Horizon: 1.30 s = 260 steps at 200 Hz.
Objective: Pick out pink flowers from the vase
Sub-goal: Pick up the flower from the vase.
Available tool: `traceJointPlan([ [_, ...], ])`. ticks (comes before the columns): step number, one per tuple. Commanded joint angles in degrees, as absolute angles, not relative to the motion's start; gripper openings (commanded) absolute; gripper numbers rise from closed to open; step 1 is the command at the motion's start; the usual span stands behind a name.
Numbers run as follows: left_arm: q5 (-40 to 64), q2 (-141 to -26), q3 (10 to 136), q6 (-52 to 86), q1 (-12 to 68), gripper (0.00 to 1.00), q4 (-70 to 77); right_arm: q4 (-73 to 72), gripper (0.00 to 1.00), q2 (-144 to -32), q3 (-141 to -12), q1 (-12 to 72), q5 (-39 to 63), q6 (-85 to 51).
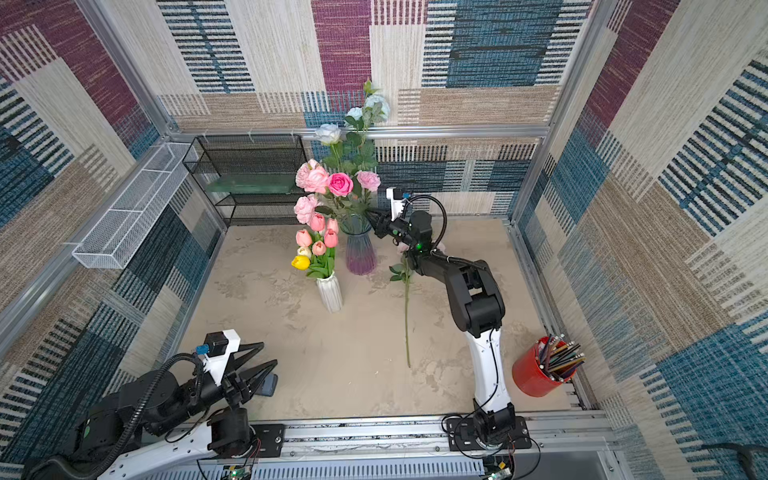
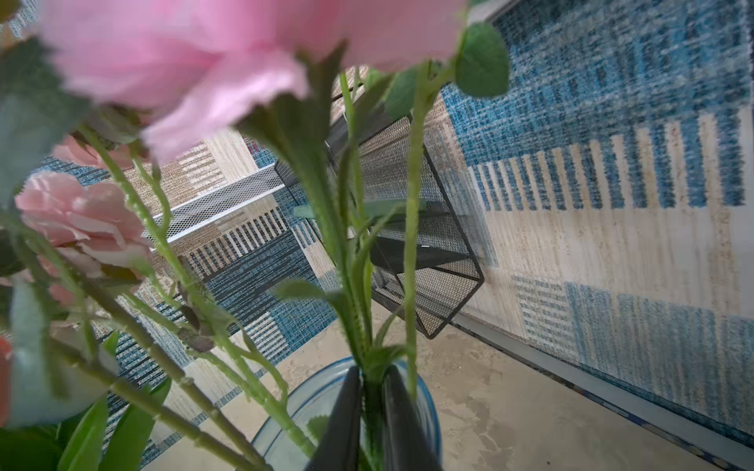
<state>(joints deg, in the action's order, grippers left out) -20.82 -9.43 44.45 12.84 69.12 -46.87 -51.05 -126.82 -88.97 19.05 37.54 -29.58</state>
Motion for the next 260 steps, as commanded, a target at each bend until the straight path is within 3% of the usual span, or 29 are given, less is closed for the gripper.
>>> traceJointPlan([
  [1, -21.0, -9.4, 44.5, 12.3, 69.1, 0.57, -45.4, -51.1, 0.08, -125.8, -88.9, 18.8, 38.3, -29.9],
  [59, -20.7, -9.3, 44.4, 12.1, 69.2, 0.57, -45.3, -53.3, 0.0, -121.9, -86.2, 17.5, 38.3, -32.2],
  [108, -20.6, -9.4, 44.6, 12.1, 69.1, 0.57, -45.5, -50.8, 0.0, -115.5, -85.2, 17.0, 37.9, -30.8],
  [208, -20.9, -9.4, 44.7, 12.4, 69.1, 0.57, -46.1, -32.2, 0.0, -93.6, -85.4, 13.0, 27.6, -25.4],
  [260, -18.8, -10.8, 44.7, 12.1, 69.2, 0.58, -45.8, -27.3, 0.0, -81.4, -78.5, 12.7, 28.8, -23.1],
])
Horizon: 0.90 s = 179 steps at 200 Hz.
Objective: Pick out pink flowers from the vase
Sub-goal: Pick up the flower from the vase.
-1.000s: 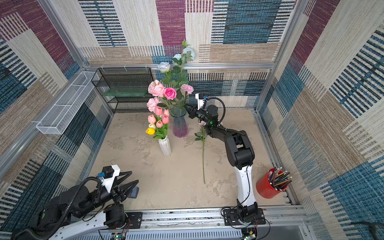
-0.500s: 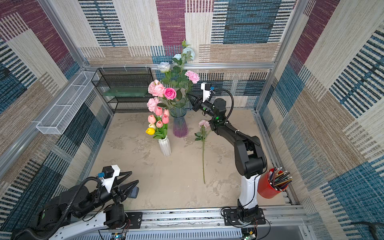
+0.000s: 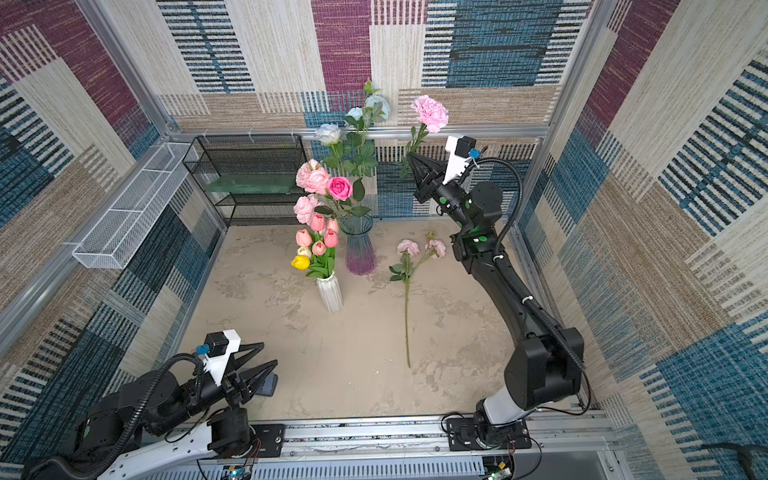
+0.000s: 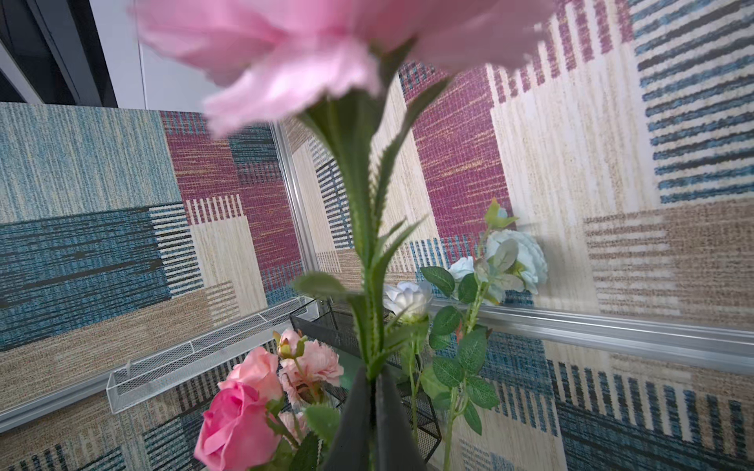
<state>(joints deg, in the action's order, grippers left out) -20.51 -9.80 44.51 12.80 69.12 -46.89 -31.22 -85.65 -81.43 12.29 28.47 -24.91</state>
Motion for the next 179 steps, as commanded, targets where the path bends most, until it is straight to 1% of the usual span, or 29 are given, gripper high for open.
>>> traceJointPlan([
  [1, -18.8, -10.8, 44.7, 12.1, 69.2, 0.58, -45.9, -27.2, 0.0, -81.2, -78.3, 12.7, 28.9, -23.1],
  [44, -14.7, -16.0, 45.1, 11.2, 69.2, 0.6, -45.4, -23.1, 0.0, -69.3, -65.7, 17.8, 29.8, -17.8],
  [61, -12.8, -20.3, 45.3, 10.6, 69.2, 0.6, -44.5, -22.2, 0.0, -65.3, -60.9, 20.7, 29.0, -16.9],
  [82, -9.3, -28.9, 46.2, 8.7, 69.2, 0.6, -41.8, -21.7, 0.0, -61.4, -55.2, 23.7, 28.8, -17.2],
  [103, -8.1, -38.8, 48.4, 7.1, 69.2, 0.6, -36.7, -24.0, 0.0, -57.6, -49.2, 25.7, 28.3, -19.0],
  [117, -7.7, -43.1, 49.3, 5.8, 69.3, 0.6, -31.5, -25.3, 0.0, -55.8, -46.2, 26.6, 28.5, -20.1],
  [150, -10.1, -47.8, 48.0, 0.8, 69.3, 0.68, -17.9, -25.9, 0.0, -52.3, -42.0, 27.7, 29.4, -20.8],
  [179, -11.2, -51.6, 47.6, -3.1, 69.3, 0.7, -9.9, -29.0, 0.0, -49.3, -37.9, 27.7, 29.7, -22.3],
])
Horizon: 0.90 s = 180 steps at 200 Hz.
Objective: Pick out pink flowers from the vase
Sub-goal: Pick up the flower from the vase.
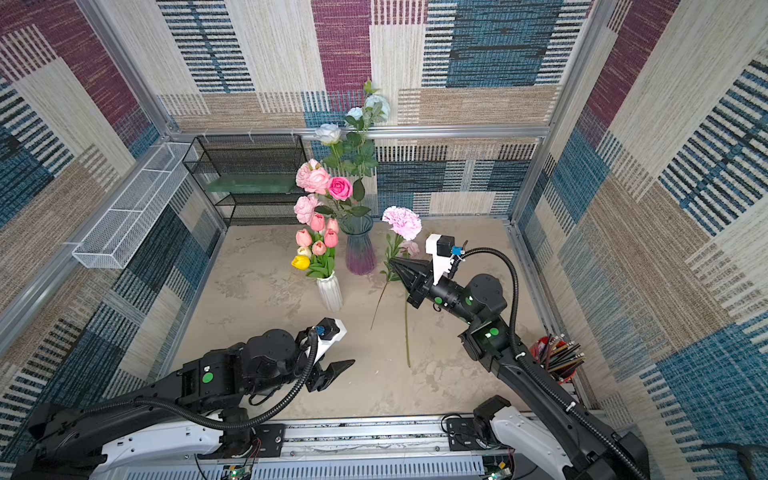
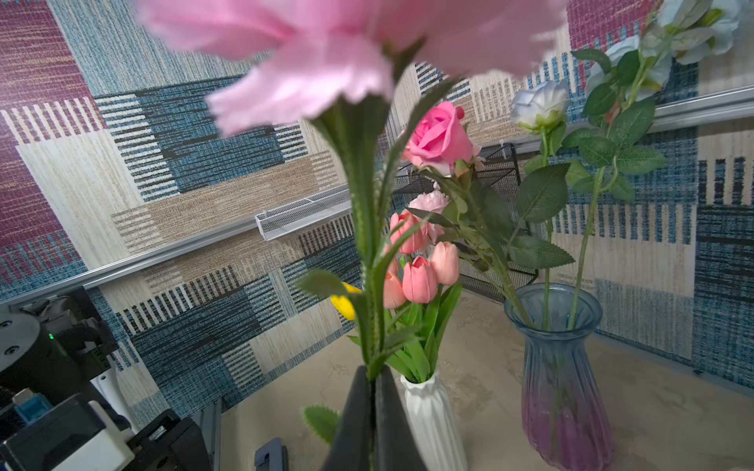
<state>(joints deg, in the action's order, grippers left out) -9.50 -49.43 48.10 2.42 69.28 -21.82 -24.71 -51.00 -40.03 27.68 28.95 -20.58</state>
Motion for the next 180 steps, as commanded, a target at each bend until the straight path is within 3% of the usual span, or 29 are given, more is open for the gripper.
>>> traceJointPlan([
  [1, -11.2, -51.8, 47.5, -3.2, 69.3, 0.7, -9.6, -29.1, 0.0, -49.2, -37.7, 27.7, 29.7, -22.4],
  [27, -14.4, -55.8, 46.6, -4.6, 69.1, 0.73, -4.1, -32.1, 0.0, -47.7, -35.4, 27.8, 31.7, -24.4],
  [77, -8.8, -59.3, 41.8, -6.7, 67.1, 0.74, 7.6, -31.6, 0.0, -44.7, -33.6, 28.3, 34.2, -22.7],
  [157, -2.5, -62.2, 39.2, -3.0, 62.2, 0.68, 13.4, -31.8, 0.0, -42.7, -31.2, 29.2, 35.3, -22.7],
  [180, -0.5, -62.7, 39.2, -2.8, 62.2, 0.61, 13.8, -33.5, 0.0, -43.0, -30.7, 29.8, 35.1, -24.0],
])
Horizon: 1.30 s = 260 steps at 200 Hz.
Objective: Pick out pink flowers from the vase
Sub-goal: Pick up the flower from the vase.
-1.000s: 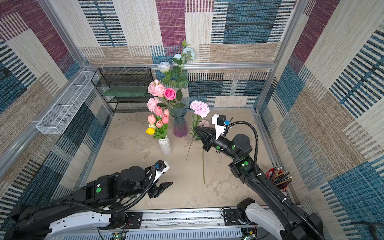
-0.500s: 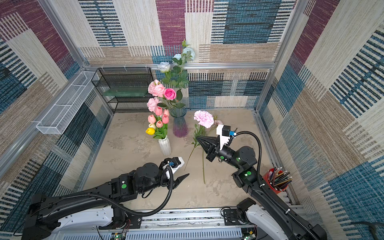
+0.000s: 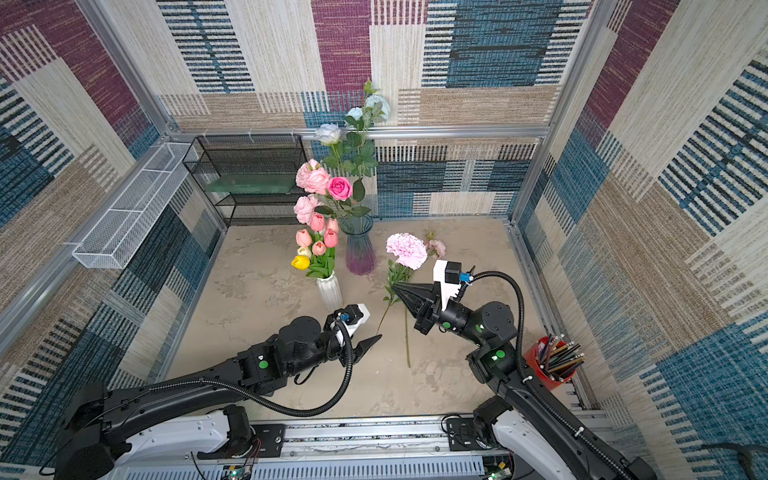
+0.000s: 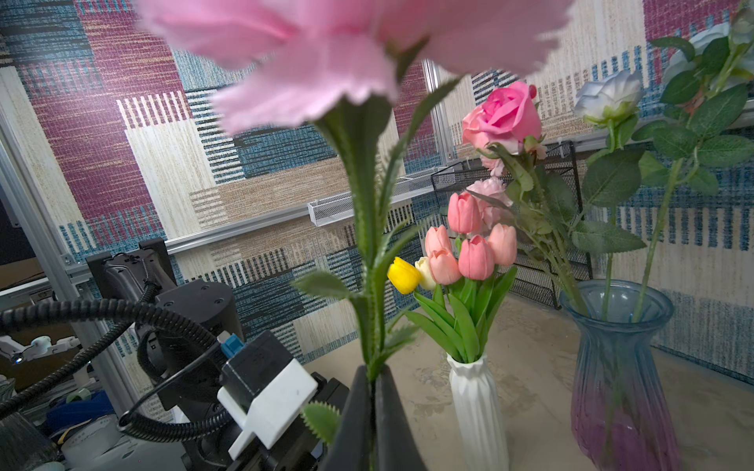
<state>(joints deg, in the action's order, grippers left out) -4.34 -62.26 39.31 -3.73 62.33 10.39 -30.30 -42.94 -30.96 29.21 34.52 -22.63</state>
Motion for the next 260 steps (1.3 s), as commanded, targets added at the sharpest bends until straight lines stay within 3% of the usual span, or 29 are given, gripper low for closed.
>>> traceJointPlan([
  [1, -0.5, -62.6, 39.3, -2.8, 62.2, 0.6, 14.0, -33.5, 0.0, -43.0, -30.7, 29.8, 35.0, -24.0],
  [30, 1.2, -62.9, 38.8, -2.1, 62.1, 0.46, 15.0, -33.6, 0.0, -42.8, -30.5, 31.0, 33.7, -24.2],
  [73, 1.4, -62.6, 38.3, -2.0, 62.1, 0.13, 15.1, -33.9, 0.0, -42.5, -30.0, 32.1, 32.8, -24.6],
  [97, 1.1, -61.5, 38.0, -2.0, 62.1, 0.0, 14.9, -33.6, 0.0, -42.4, -29.9, 32.4, 32.2, -24.5],
  [115, 0.8, -60.4, 37.5, -2.2, 62.1, 0.0, 14.5, -32.6, 0.04, -42.4, -30.2, 32.9, 32.1, -23.7],
  [143, 0.1, -58.6, 35.8, -1.4, 62.1, 0.0, 15.2, -28.1, 0.34, -41.9, -31.6, 34.8, 30.3, -20.1],
  [186, -0.3, -55.9, 33.4, 0.7, 61.9, 0.0, 16.7, -27.0, 0.53, -38.2, -29.6, 38.3, 26.9, -17.0],
  [224, 0.2, -53.9, 32.4, 2.5, 61.8, 0.0, 17.2, -26.8, 0.62, -35.2, -25.9, 43.8, 23.8, -13.2],
  [260, 1.5, -52.7, 31.6, 4.1, 61.9, 0.0, 18.6, -28.6, 0.59, -35.1, -22.8, 46.1, 19.7, -12.5],
])
